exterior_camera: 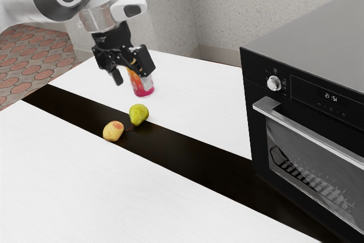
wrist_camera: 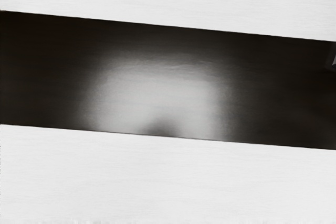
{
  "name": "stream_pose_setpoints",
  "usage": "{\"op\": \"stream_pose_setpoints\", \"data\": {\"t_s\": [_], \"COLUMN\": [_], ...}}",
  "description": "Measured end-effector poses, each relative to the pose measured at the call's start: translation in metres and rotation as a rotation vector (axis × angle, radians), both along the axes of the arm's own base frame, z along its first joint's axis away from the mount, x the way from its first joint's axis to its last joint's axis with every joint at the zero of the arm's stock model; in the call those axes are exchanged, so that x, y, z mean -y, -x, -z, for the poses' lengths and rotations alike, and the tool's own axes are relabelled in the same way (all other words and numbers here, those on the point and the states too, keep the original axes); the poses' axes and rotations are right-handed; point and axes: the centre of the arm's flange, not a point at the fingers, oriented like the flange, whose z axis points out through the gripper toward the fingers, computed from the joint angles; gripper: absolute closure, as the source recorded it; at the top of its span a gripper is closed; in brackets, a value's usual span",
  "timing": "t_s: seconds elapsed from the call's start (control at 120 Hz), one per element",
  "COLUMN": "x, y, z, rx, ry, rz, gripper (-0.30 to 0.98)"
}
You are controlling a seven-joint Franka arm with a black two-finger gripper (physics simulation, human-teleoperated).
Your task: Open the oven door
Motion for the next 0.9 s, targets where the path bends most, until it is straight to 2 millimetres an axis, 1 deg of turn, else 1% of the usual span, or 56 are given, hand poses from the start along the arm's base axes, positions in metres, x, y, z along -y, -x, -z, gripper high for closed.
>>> {"op": "stream_pose_setpoints", "data": {"t_s": [0.05, 0.2, 0.408, 0.467, 0.517, 0.533, 0.55, 0.567, 0.592, 0.608, 0.617, 0.625, 0.633, 0.642, 0.667, 0.692, 0.708, 0.733, 0.758, 0.775, 0.8, 0.825, 0.9], "x": [-0.005, 0.0, -0.001, 0.003, 0.004, 0.005, 0.007, 0.012, 0.022, 0.031, 0.037, 0.048, 0.064, 0.085, 0.156, 0.215, 0.246, 0.283, 0.309, 0.32, 0.331, 0.333, 0.339], "y": [0.001, 0.003, 0.004, 0.002, 0.003, 0.006, 0.019, 0.037, 0.07, 0.1, 0.116, 0.129, 0.14, 0.149, 0.172, 0.191, 0.202, 0.212, 0.215, 0.214, 0.208, 0.2, 0.181], "z": [0.0, 0.0, 0.003, 0.005, 0.004, -0.004, -0.03, -0.06, -0.11, -0.145, -0.16, -0.173, -0.182, -0.189, -0.199, -0.199, -0.197, -0.185, -0.169, -0.159, -0.146, -0.137, -0.12], "rx": [-0.008, -0.027, -0.042, -0.05, -0.049, -0.035, 0.011, 0.068, 0.174, 0.252, 0.286, 0.313, 0.336, 0.351, 0.379, 0.388, 0.394, 0.383, 0.365, 0.355, 0.339, 0.332, 0.335], "ry": [0.003, 0.005, 0.007, -0.006, -0.018, -0.023, -0.036, -0.047, -0.054, -0.059, -0.064, -0.07, -0.078, -0.092, -0.124, -0.141, -0.145, -0.152, -0.158, -0.159, -0.149, -0.134, -0.108], "rz": [-0.005, 0.01, 0.016, 0.014, 0.007, 0.007, 0.009, 0.017, 0.05, 0.088, 0.112, 0.145, 0.189, 0.243, 0.435, 0.616, 0.729, 0.877, 0.997, 1.065, 1.154, 1.223, 1.407], "gripper": [0.0, 0.0, 0.0, 0.0, 0.0, 0.0, 0.0, 0.0, 0.0, 0.0, 0.0, 0.0, 0.0, 0.0, 0.0, 0.0, 0.0, 0.0, 0.0, 0.0, 0.0, 0.0, 0.0]}}
